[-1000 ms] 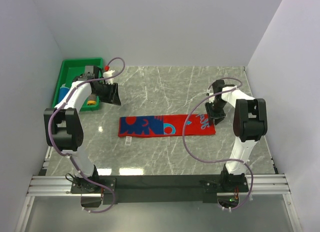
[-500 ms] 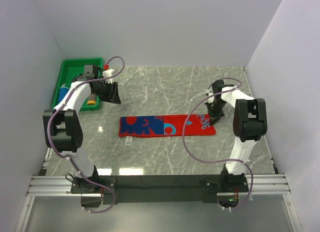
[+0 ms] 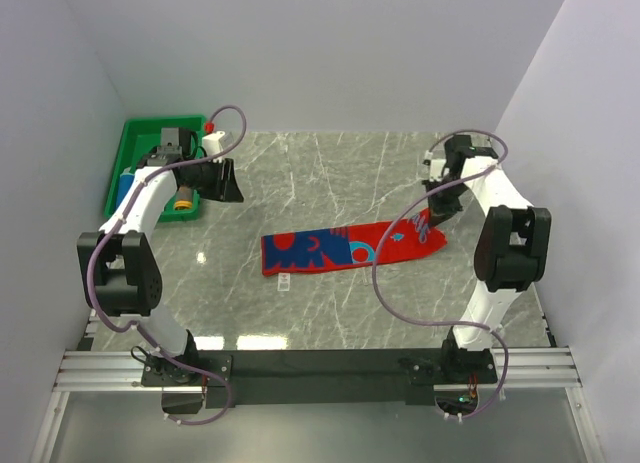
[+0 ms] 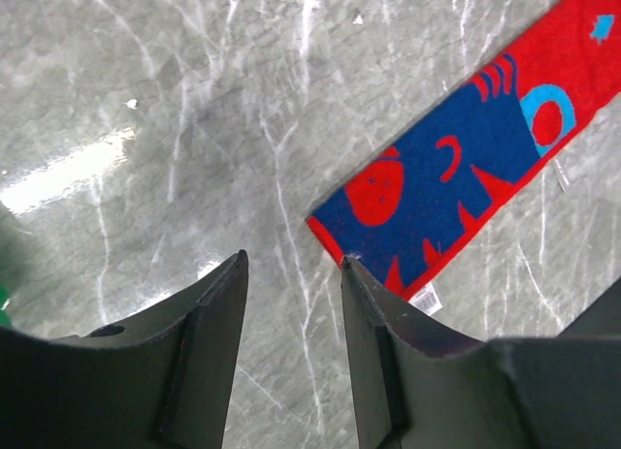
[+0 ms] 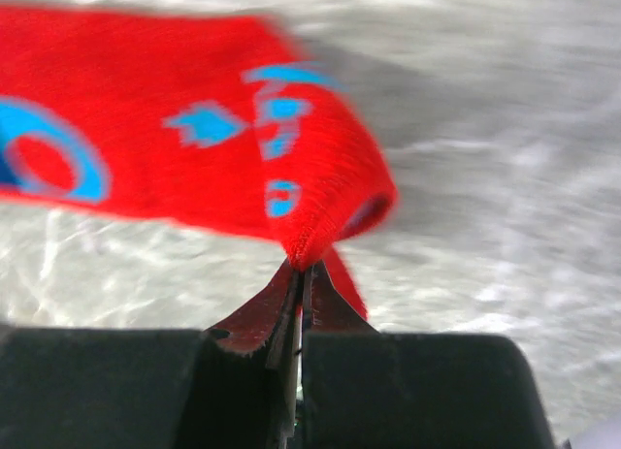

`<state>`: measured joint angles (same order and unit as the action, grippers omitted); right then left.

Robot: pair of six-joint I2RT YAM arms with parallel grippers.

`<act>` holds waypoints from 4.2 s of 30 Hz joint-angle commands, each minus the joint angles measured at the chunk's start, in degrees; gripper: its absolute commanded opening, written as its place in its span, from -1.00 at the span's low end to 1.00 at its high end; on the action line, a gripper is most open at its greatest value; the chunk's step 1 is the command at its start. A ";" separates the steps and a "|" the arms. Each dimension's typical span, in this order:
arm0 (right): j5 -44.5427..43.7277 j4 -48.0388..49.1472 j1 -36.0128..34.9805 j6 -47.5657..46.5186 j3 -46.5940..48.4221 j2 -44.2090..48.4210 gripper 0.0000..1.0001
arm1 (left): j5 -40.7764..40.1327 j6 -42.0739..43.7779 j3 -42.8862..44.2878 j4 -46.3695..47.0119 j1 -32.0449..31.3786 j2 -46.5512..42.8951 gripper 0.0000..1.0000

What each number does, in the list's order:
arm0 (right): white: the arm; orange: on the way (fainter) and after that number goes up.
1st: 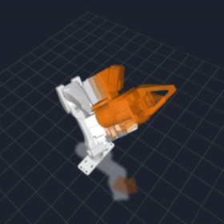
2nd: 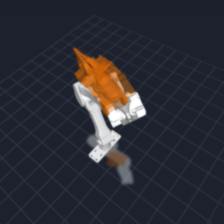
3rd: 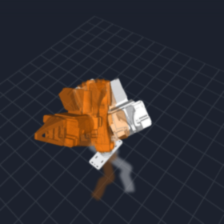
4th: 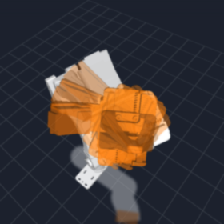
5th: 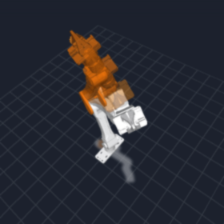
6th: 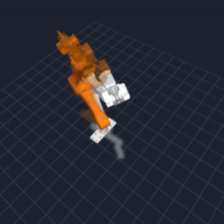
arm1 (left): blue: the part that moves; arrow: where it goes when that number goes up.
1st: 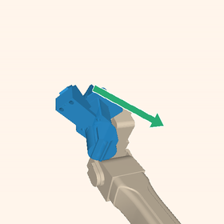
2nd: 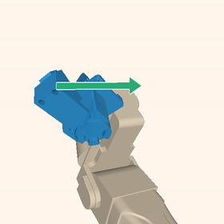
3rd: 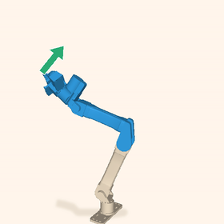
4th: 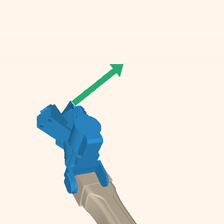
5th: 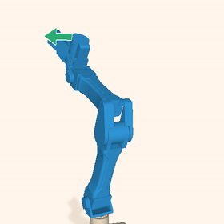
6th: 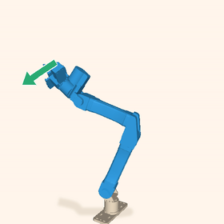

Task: Roll the towels
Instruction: Fold the towel

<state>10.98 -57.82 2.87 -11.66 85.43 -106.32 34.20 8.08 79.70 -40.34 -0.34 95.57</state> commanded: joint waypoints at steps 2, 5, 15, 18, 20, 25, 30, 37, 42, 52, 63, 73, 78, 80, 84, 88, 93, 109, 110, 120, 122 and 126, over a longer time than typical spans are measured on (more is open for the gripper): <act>8.69 -3.61 -5.76 0.14 0.27 1.74 -1.00 | 3.77 -0.25 1.42 0.26 1.47 -0.47 -0.02; 13.25 -2.82 -9.28 1.81 0.70 0.33 -1.00 | 6.48 -0.96 1.77 0.00 2.36 -0.65 0.02; 17.75 0.70 -16.14 4.01 2.81 -8.54 -1.00 | 9.84 1.24 -2.00 -0.36 3.94 -5.21 0.99; 17.76 0.78 -17.28 4.36 3.95 -10.12 -1.00 | 8.79 1.41 -3.67 0.69 4.12 -7.23 0.99; 17.84 0.69 -17.81 4.72 4.74 -10.66 -1.00 | 8.26 1.59 -4.20 0.96 4.12 -8.29 0.99; 18.19 0.43 -18.61 5.33 6.33 -12.15 -1.00 | 6.85 2.03 -4.82 0.79 4.21 -8.65 0.99; 18.63 0.08 -19.13 5.33 7.29 -13.03 -1.00 | 7.02 2.29 -4.99 0.87 4.21 -8.38 0.99; 18.55 -0.10 -20.19 5.33 7.91 -14.61 -0.99 | 7.64 2.56 -5.43 0.79 4.29 -7.77 0.99; 21.09 -2.38 -20.36 3.40 9.49 -13.92 -0.34 | 7.38 4.57 -8.24 0.79 3.86 -9.96 0.99; 18.74 -3.26 -14.93 -2.66 9.75 -4.33 -0.31 | 4.57 10.12 -11.41 -5.10 -7.82 -7.16 0.53; 7.30 1.31 -13.25 -2.84 8.62 -14.09 -0.70 | 4.83 5.02 -6.06 -4.57 -17.15 10.06 -0.51; 11.33 4.64 -16.75 -1.09 -6.57 -9.36 -0.70 | -6.14 4.58 2.90 -3.61 -15.57 22.19 -0.99; 24.23 3.68 -24.31 -1.61 -13.88 -4.25 -0.49 | -9.41 6.78 29.09 -11.56 -14.17 36.39 -0.92; 26.10 3.16 -27.21 -2.31 -14.24 -1.27 -0.39 | -7.67 6.43 42.47 -15.89 -13.46 40.38 -0.81; 28.04 1.84 -25.29 -2.66 -12.13 2.69 -0.35 | -4.67 5.90 40.65 -15.59 -12.41 36.82 -0.56; 25.51 2.80 -21.69 -2.31 -10.99 5.07 -0.33 | -3.00 2.66 25.35 -10.47 -11.53 22.68 -0.45; 21.19 3.33 -21.51 -3.98 -10.98 1.04 -0.33 | 2.10 -0.95 12.16 -10.29 -12.31 17.47 -0.50; 25.83 3.95 -23.79 -3.63 -17.84 -4.85 -0.38 | 0.09 -5.26 16.35 -3.96 -15.66 31.60 -0.64; 26.54 3.51 -24.58 -3.72 -17.58 -5.29 -0.38 | -0.79 -5.35 19.15 -4.05 -15.31 32.83 -0.66; 39.20 -0.36 -25.99 -6.62 -13.54 -5.04 -0.28 | -1.60 -0.35 33.06 -8.09 -9.77 39.97 -0.52; 39.12 0.86 -24.94 -6.10 -13.18 -0.66 -0.26 | 1.47 1.23 31.84 -8.00 -9.77 37.86 -0.39; 37.10 3.68 -22.13 -3.99 -10.47 4.54 -0.18 | 4.91 3.17 24.47 -3.10 -9.59 26.82 -0.10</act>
<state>46.70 -55.90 -21.47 -16.14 70.54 -108.18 35.55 7.86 107.18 -46.44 -9.19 132.46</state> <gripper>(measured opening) 0.407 0.425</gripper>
